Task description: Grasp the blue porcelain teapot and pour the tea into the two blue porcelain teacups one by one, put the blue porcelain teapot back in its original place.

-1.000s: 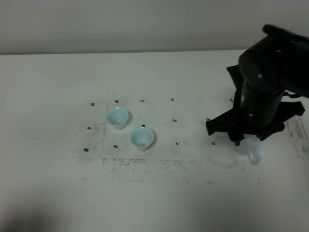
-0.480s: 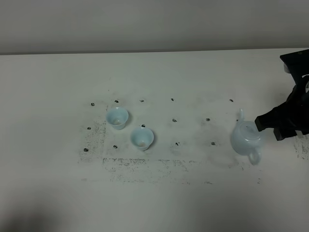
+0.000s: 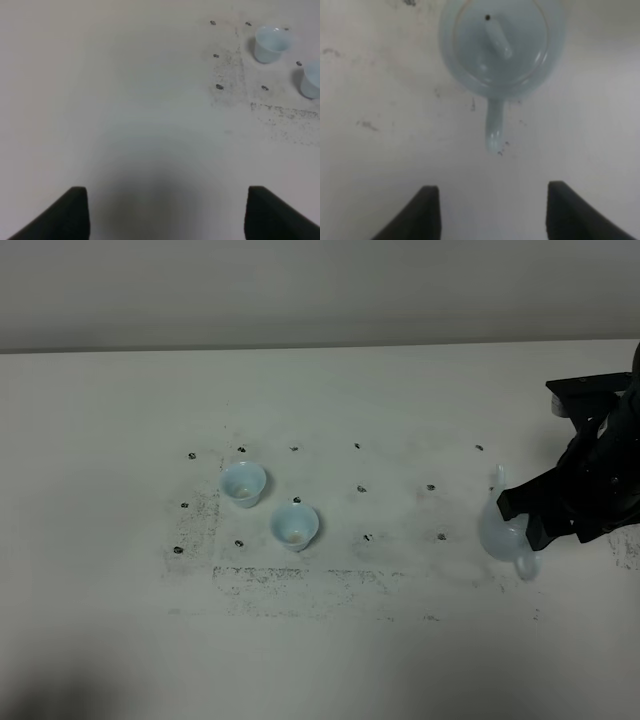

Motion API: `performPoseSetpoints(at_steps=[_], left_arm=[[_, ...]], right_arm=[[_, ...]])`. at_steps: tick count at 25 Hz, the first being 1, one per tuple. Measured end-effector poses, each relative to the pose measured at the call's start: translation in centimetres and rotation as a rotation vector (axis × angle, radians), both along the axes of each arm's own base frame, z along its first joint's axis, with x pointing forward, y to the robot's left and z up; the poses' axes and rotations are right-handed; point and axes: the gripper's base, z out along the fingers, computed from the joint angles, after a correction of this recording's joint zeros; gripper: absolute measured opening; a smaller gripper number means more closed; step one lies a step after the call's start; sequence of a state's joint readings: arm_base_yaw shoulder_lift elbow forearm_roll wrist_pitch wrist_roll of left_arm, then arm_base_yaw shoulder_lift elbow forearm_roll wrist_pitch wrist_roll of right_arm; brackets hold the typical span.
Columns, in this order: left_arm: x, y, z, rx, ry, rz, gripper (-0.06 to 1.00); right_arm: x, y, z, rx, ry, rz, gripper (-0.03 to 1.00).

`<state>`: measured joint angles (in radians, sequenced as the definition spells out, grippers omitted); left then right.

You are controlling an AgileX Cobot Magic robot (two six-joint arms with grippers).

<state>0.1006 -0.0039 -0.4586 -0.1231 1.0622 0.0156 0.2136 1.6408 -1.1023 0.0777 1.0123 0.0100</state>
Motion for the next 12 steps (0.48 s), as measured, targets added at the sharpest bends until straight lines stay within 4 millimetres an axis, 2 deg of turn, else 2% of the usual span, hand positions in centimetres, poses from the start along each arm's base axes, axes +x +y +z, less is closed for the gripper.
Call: performPoseSetpoints(at_steps=[7,12], left_arm=[[0.0,0.0,0.0,0.0,0.0,0.0,0.62],[0.0,0.0,0.0,0.0,0.0,0.0,0.62]], right_arm=[[1.6,0.2,-3.5,-0.02,0.033,0.01,0.45],[2.1,0.3,-4.7,-0.03,0.044,0.013,0.45]])
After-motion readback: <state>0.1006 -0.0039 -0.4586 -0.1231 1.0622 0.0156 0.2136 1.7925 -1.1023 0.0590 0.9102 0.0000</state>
